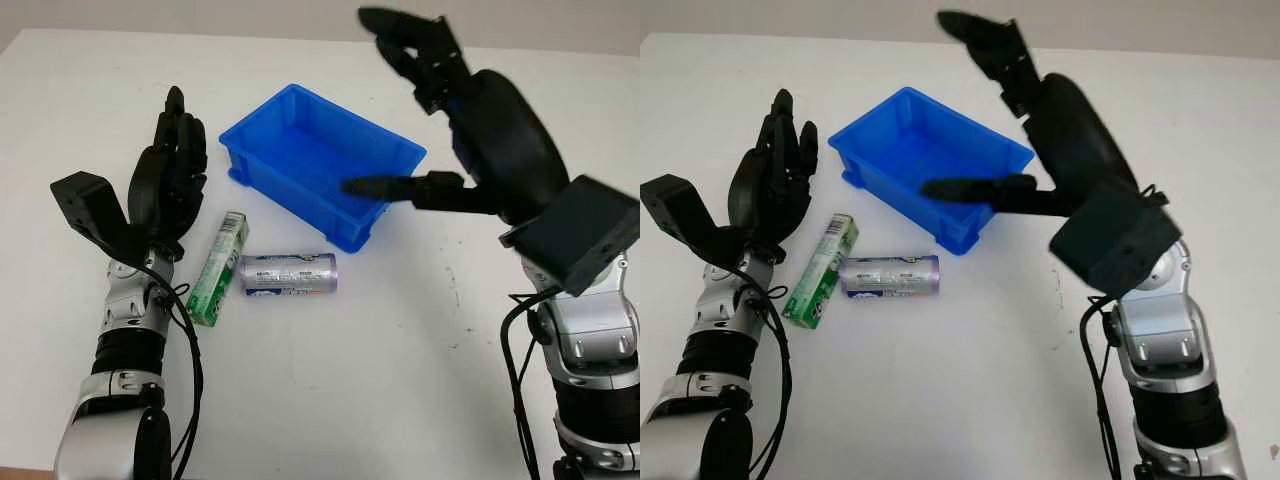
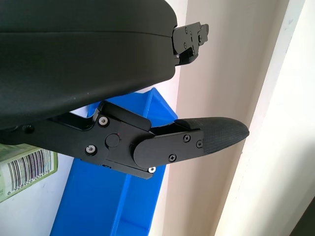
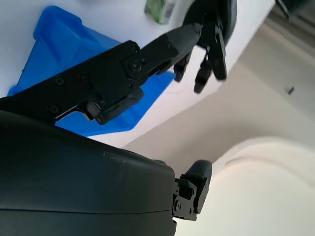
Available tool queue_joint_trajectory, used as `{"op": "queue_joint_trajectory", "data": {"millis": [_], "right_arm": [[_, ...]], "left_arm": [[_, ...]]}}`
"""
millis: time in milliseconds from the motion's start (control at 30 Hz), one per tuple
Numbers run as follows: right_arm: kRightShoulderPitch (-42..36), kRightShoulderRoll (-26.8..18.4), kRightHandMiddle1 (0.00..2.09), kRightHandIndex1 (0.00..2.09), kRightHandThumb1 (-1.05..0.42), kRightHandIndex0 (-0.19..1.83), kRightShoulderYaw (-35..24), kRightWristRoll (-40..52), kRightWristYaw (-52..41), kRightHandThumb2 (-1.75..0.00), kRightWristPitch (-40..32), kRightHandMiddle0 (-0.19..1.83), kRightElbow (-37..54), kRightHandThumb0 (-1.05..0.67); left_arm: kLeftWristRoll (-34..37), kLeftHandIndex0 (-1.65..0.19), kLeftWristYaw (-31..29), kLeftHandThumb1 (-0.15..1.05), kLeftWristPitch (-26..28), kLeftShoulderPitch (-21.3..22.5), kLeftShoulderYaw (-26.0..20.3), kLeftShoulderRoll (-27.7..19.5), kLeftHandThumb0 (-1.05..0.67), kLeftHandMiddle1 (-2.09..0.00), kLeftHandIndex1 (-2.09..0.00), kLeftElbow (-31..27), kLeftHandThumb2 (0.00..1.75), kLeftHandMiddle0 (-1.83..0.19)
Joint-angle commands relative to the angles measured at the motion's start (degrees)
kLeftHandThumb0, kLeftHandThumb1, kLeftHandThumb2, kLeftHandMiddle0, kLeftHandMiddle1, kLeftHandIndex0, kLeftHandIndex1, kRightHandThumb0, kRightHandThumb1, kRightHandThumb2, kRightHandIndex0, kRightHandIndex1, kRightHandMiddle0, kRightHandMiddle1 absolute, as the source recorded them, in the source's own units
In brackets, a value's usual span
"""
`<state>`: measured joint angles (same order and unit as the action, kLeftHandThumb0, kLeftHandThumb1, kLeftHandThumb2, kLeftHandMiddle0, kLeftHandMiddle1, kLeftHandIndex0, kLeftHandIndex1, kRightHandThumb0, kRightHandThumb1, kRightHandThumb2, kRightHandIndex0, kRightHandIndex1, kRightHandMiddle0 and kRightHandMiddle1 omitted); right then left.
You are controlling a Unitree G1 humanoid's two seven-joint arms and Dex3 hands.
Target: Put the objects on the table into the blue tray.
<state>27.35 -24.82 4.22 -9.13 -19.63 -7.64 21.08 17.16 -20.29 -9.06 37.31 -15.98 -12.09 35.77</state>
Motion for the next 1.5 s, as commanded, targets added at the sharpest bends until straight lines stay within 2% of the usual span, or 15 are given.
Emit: {"op": "queue_joint_trajectory", "data": {"millis": [0,200,567,667,800,933,1233,1467], "right_arm": [[1.1,-0.9,1.02,0.29,-0.72,0.19,1.3,-0.5,-1.6,-0.04,1.2,-0.19,0.5,-0.71],[1.1,-2.0,1.13,0.36,-0.72,0.19,3.8,-2.5,-5.8,-0.05,3.6,-0.19,1.1,-0.72],[0.2,-1.0,1.13,0.46,-0.74,0.13,9.1,-5.7,-8.5,-0.06,9.3,-0.19,-2.8,-0.68],[-0.1,-0.4,1.19,0.58,-0.74,0.11,10.2,-6.9,-7.5,-0.05,12.4,-0.19,-5.6,-0.71],[-0.3,0.6,1.3,0.98,-0.72,-0.07,11.2,-7.7,-6.3,-0.05,16.3,-0.19,-10.1,-0.7],[-0.2,1.1,1.36,1.17,-0.71,-0.14,12.4,-10.8,-4.6,-0.05,19.6,-0.19,-14.1,-0.71],[-0.1,1.7,1.36,1.26,-0.67,-0.19,14.3,-15.8,-1.7,-0.05,23.9,-0.19,-22.2,-0.65],[-0.5,1.6,1.37,1.33,-0.65,-0.11,14.8,-17.0,0.0,-0.05,27.0,-0.12,-26.0,-0.54]], "left_arm": [[-0.3,0.19,-0.1,1.05,-0.7,-0.1,0.0,-0.9,-0.77,0.0,0.0,0.5,0.57,0.19],[0.1,0.19,-0.7,1.05,-0.5,0.1,0.0,-0.9,-0.77,0.0,0.0,0.4,0.58,0.19],[-0.4,0.19,0.3,1.05,-1.0,0.5,0.1,-0.6,-0.77,0.0,0.0,0.8,0.56,0.19],[-0.5,0.19,0.0,1.05,-1.2,0.3,0.3,-0.6,-0.77,0.0,0.0,0.7,0.57,0.19],[-0.3,0.19,-0.1,1.05,-1.3,0.0,0.2,-0.6,-0.77,0.0,0.0,0.5,0.57,0.19],[-0.1,0.19,-0.1,1.05,-0.7,-0.4,0.3,-0.4,-0.77,0.0,0.0,-0.2,0.57,0.19],[0.1,0.19,-0.1,1.05,0.2,-1.2,0.3,-0.3,-0.77,0.0,0.0,-1.2,0.57,0.19],[0.3,0.19,-0.2,1.05,0.4,-1.4,0.3,-0.3,-0.77,0.0,0.0,-1.6,0.56,0.19]]}}
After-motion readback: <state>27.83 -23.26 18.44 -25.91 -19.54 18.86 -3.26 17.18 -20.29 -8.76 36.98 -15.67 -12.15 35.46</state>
